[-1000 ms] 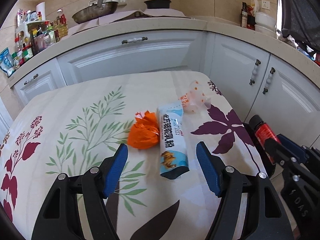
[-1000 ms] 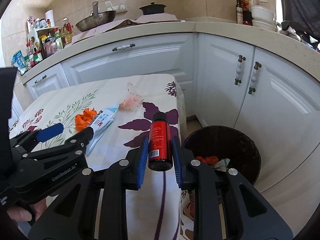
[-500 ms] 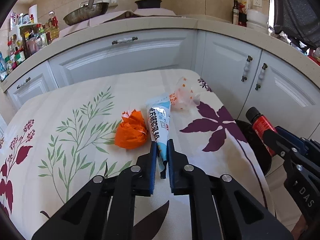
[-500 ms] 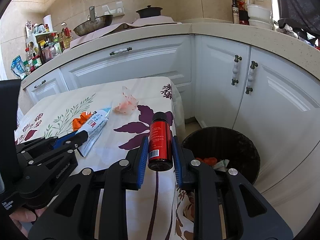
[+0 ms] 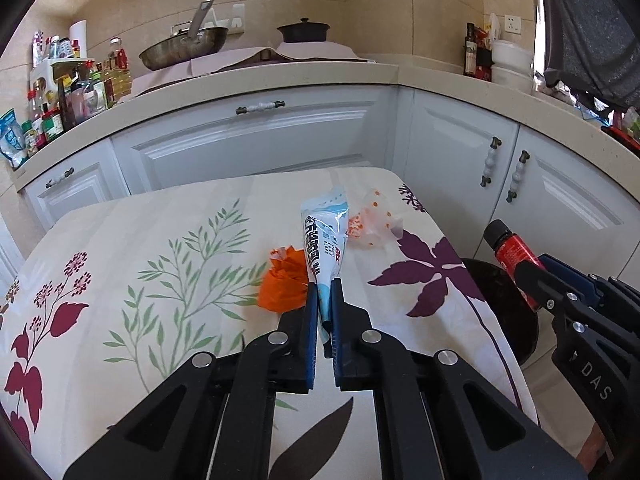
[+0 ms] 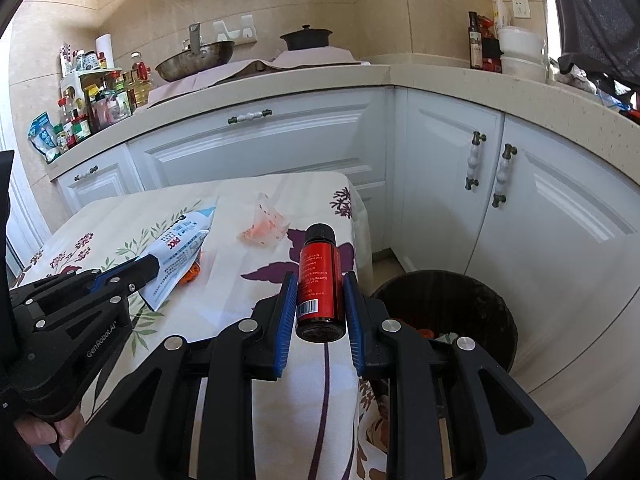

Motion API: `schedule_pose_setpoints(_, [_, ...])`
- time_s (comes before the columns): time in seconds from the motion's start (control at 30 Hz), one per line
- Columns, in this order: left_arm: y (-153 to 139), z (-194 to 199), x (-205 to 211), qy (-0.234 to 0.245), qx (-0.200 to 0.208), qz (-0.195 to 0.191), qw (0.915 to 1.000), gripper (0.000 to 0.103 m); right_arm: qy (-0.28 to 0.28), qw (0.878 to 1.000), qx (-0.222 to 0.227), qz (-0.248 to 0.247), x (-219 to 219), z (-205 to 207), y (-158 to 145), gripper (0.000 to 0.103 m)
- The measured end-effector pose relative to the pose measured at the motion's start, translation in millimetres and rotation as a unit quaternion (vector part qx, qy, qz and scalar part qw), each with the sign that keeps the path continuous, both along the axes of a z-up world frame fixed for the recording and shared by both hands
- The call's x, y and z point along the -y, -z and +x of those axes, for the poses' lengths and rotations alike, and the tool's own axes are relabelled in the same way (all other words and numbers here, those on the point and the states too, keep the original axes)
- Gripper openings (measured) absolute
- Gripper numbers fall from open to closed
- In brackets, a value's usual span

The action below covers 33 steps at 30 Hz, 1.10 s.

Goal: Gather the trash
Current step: 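Carry the red can and white tube in both tools over the black bin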

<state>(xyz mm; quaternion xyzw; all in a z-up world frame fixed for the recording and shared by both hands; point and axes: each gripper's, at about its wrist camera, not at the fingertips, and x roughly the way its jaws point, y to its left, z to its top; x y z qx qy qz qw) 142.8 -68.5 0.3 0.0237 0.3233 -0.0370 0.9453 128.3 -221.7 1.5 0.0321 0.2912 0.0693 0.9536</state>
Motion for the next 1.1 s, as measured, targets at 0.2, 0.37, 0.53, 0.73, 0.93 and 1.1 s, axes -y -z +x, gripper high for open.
schedule_pose_setpoints(0.2, [-7, -4, -7, -0.008, 0.009, -0.002, 0.9999, 0.006, -0.007, 1.0, 0.011, -0.005, -7, -2, -10, 0.023])
schedule_pose_setpoints(0.37, [-13, -7, -13, -0.013, 0.016, -0.004, 0.9998, 0.006, -0.011, 1.0, 0.022, -0.01, -13, -6, -18, 0.023])
schedule_pose_setpoints(0.53, [-23, -12, -15, -0.012, 0.027, -0.007, 0.9995, 0.006, -0.005, 0.999, 0.033, -0.016, -12, -11, -29, 0.023])
schedule_pose_setpoints(0.73, [-35, -18, -14, -0.004, 0.041, -0.014, 0.9991, 0.006, 0.014, 0.999, 0.044, -0.024, -1, -16, -37, 0.023])
schedule_pose_setpoints(0.93, [-38, -18, 1, 0.017, 0.046, -0.016, 0.9987, 0.006, 0.048, 0.997, 0.049, -0.034, 25, -18, -39, 0.023])
schedule_pose_setpoints(1.1, [-41, -16, 25, 0.043, 0.047, -0.02, 0.9978, 0.006, 0.085, 0.994, 0.053, -0.04, 56, -20, -40, 0.023])
